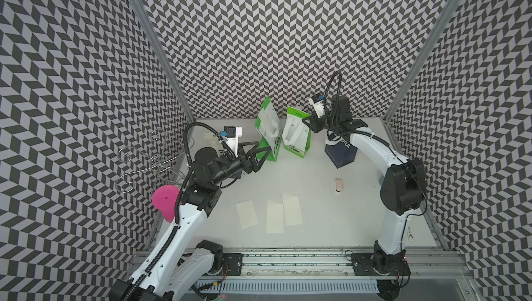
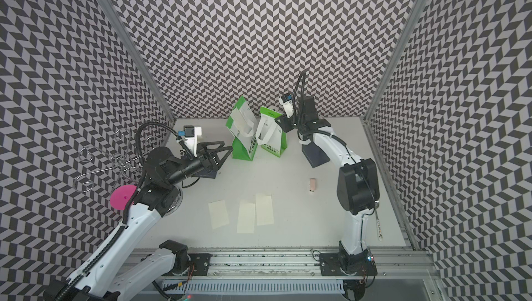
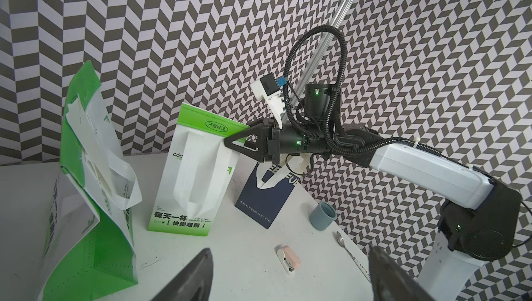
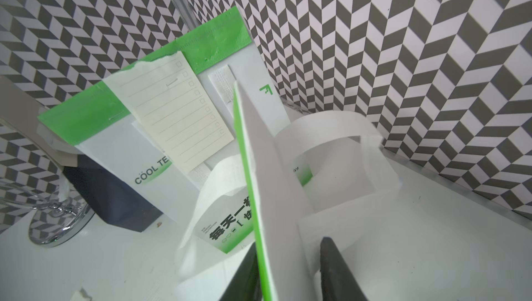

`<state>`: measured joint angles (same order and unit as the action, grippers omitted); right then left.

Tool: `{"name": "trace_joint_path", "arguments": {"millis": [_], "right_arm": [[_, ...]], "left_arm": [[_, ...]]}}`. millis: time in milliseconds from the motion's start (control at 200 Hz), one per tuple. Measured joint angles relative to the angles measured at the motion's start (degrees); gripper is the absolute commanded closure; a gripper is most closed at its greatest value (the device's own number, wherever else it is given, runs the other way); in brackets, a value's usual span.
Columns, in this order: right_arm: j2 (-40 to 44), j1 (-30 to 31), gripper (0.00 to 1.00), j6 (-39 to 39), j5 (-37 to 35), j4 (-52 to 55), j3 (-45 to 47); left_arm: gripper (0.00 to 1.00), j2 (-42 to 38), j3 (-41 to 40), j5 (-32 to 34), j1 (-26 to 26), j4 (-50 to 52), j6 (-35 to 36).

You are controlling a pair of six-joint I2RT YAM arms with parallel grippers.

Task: Staple the receipts to the bags
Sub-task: Pick up the takeout bag from the center of the board, then place the takeout bag at the center of the board.

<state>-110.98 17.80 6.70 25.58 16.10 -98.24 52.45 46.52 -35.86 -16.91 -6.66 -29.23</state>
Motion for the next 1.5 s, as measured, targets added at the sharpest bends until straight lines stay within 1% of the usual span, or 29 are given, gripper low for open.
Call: {"name": "trace_joint_path", "arguments": {"millis": [170,305,506,621,731,811,1011,1182,1362,1457,1502], "right_arm": [[1.36,-0.09,0.92,1.22,1.38,-1.03,2.67],[5.57,-0.09,0.96,1.90,2.36,-1.60,7.37],[17.09,-0.09,0.99,3.89,6.49,-3.43,17.46],[23.45,-0.11,1.00,5.68,11.26,-5.22,23.08],[26.62,-0.09,1.00,7.74,16.79,-5.81,26.91],[26.93,0.02,1.00,9.86,20.39,-5.25,28.09],[26.32,0.57,1.00,14.01,25.77,-3.15,28.37],[23.78,2.03,1.00,17.68,26.43,0.07,26.51],[21.68,2.67,1.00,19.32,26.88,2.01,26.34],[20.52,2.67,0.96,19.96,27.02,2.80,26.18],[20.20,2.67,0.91,20.17,26.97,3.04,26.18]], "left_arm": [[0.15,0.04,0.00,-0.04,0.00,0.00,-0.02],[0.15,0.04,0.00,-0.04,0.00,0.04,-0.02],[0.16,-0.02,0.00,-0.04,0.00,0.55,-0.22],[0.16,-0.09,0.15,-0.04,0.00,1.29,-0.22],[0.16,-0.37,0.74,-0.02,0.00,2.49,-0.17],[0.16,-0.55,1.79,-0.02,-0.02,3.37,-0.02],[0.16,-2.23,2.36,0.15,-0.11,4.57,0.04],[0.16,-2.27,2.36,0.24,-0.11,5.53,0.22],[0.16,-2.27,2.34,0.44,-0.11,5.68,0.66],[0.16,-2.27,2.34,0.46,-0.11,5.84,0.92],[0.16,-2.27,2.34,0.50,-0.11,5.92,1.01]]}}
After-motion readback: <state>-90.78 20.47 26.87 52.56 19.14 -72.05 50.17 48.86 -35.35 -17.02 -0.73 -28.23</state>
